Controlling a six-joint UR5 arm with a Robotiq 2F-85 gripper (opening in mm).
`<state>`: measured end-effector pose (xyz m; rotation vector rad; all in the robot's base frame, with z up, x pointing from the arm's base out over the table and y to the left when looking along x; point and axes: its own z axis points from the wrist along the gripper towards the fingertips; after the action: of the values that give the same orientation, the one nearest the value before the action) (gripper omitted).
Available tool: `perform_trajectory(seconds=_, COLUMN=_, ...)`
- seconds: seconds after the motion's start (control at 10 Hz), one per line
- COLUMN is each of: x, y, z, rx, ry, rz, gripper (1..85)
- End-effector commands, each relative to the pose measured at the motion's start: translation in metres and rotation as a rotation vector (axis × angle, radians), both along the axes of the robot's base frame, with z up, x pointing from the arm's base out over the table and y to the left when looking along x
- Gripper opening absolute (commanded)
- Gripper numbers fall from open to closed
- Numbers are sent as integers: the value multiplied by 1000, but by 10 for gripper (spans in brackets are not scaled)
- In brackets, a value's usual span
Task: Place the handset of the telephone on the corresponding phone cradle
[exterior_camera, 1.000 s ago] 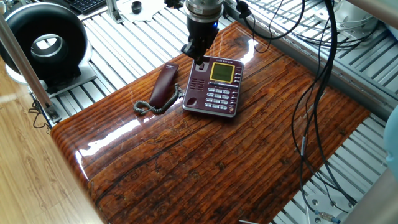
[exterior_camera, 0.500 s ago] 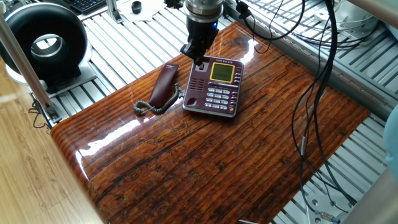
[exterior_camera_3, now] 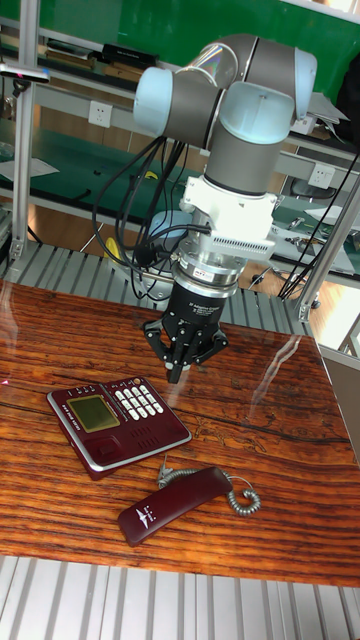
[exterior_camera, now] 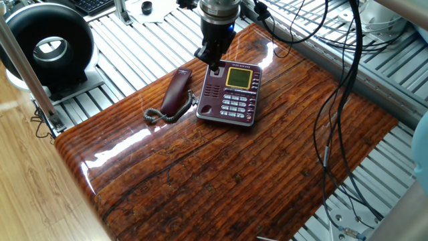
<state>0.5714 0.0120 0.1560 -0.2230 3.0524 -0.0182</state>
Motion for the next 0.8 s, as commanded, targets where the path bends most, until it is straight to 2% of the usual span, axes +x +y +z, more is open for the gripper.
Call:
perform_trajectory(seconds=0.0, x=-1, y=1, z=1, rx=9, ry=3, rz=-8, gripper=10)
perform_trajectory(seconds=0.7, x=-2, y=0, z=1, rx=4, ry=8, rz=-9, gripper=10)
